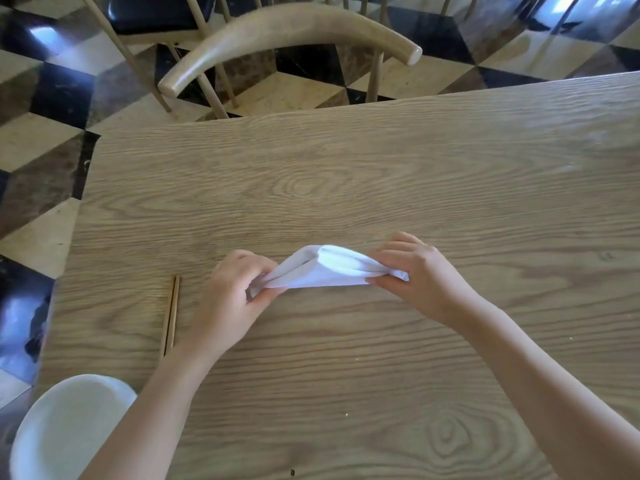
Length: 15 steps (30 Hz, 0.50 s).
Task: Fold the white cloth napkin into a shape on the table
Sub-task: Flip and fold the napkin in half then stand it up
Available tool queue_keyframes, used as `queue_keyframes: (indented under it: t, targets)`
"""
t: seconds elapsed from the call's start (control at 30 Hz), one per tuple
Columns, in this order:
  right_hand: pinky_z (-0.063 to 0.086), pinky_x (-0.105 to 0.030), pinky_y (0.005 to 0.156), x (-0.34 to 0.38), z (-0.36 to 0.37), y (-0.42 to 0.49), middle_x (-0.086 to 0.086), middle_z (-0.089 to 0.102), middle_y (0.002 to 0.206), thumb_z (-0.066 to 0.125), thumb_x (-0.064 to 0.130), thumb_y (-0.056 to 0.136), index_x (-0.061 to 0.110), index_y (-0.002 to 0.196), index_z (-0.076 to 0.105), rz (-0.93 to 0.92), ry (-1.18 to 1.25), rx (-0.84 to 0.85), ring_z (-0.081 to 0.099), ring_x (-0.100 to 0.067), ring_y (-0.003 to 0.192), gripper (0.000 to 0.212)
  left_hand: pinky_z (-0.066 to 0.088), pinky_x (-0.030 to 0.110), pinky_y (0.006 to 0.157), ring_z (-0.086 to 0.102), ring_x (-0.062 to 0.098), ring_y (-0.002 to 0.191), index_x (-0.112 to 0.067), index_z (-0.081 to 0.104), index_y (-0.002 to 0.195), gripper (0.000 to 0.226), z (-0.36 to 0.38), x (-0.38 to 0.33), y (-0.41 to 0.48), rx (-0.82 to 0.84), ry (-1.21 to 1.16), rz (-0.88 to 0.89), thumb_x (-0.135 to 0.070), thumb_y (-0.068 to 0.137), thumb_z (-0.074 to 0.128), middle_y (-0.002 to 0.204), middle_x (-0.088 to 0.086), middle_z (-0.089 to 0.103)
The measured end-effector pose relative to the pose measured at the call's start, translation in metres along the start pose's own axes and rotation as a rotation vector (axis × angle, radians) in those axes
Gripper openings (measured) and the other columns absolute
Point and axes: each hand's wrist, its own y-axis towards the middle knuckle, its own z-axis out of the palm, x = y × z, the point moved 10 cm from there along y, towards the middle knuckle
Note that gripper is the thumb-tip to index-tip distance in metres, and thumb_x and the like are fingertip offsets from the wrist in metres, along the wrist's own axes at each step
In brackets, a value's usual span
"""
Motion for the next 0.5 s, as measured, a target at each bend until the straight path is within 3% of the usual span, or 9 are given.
queue_keyframes:
  t: [0.07, 0.17, 0.27, 0.33, 0.4, 0.5]
  targets:
    - [0.033, -0.01, 0.072, -0.001, 0.009, -0.002, 0.005, 0.064, 0.084, 0.064, 0.019, 0.08, 0.011, 0.077, 0.067, -0.031, -0.08, -0.017, 0.039, -0.01, 0.082, 0.009, 0.044, 0.031, 0.083, 0.053, 0.009, 0.093, -0.023, 0.06, 0.1, 0.025, 0.012, -0.006, 0.0, 0.037, 0.1, 0.058, -0.031, 0.077, 0.065, 0.094, -0.016, 0.059]
    - [0.03, -0.012, 0.072, -0.006, 0.013, -0.005, 0.0, 0.065, 0.088, 0.06, 0.015, 0.079, 0.009, 0.081, 0.068, 0.005, -0.109, -0.033, 0.04, -0.014, 0.083, 0.01, 0.038, 0.013, 0.087, 0.052, -0.001, 0.096, -0.028, 0.051, 0.121, 0.046, 0.029, -0.024, 0.0, 0.061, 0.02, 0.079, -0.033, 0.078, 0.067, 0.108, -0.017, 0.058]
    - [0.034, -0.016, 0.075, -0.009, 0.012, -0.009, 0.003, 0.064, 0.091, 0.051, 0.022, 0.081, 0.015, 0.09, 0.07, 0.009, -0.075, -0.033, 0.041, -0.014, 0.082, 0.022, 0.034, 0.0, 0.074, 0.046, -0.013, 0.082, -0.031, 0.055, 0.105, 0.023, 0.029, -0.027, 0.001, -0.016, -0.038, 0.09, -0.029, 0.082, 0.058, 0.09, -0.023, 0.054]
    - [0.04, -0.026, 0.078, -0.015, 0.004, -0.012, 0.006, 0.063, 0.093, 0.054, 0.027, 0.079, 0.021, 0.098, 0.07, 0.046, -0.082, -0.056, 0.039, -0.01, 0.085, 0.025, 0.032, -0.002, 0.07, 0.043, -0.018, 0.077, -0.028, 0.055, 0.092, 0.013, 0.027, -0.023, -0.002, -0.045, -0.067, 0.114, -0.022, 0.082, 0.061, 0.081, -0.023, 0.049]
    - [0.044, -0.039, 0.082, -0.005, -0.005, -0.012, 0.006, 0.06, 0.097, 0.057, 0.033, 0.076, 0.024, 0.106, 0.066, 0.062, -0.145, -0.084, 0.04, -0.011, 0.09, 0.032, 0.032, -0.001, 0.069, 0.044, -0.018, 0.076, -0.027, 0.056, 0.088, 0.014, 0.027, -0.021, -0.006, -0.06, -0.083, 0.13, -0.016, 0.083, 0.064, 0.08, -0.024, 0.049]
    - [0.041, -0.034, 0.082, 0.052, -0.014, -0.007, 0.003, 0.061, 0.095, 0.059, 0.039, 0.079, 0.019, 0.103, 0.062, -0.071, -0.095, -0.14, 0.046, -0.017, 0.088, 0.031, 0.031, 0.001, 0.064, 0.044, -0.019, 0.071, -0.028, 0.054, 0.083, 0.021, 0.03, -0.019, -0.007, -0.058, -0.091, 0.101, -0.01, 0.082, 0.065, 0.078, -0.03, 0.044]
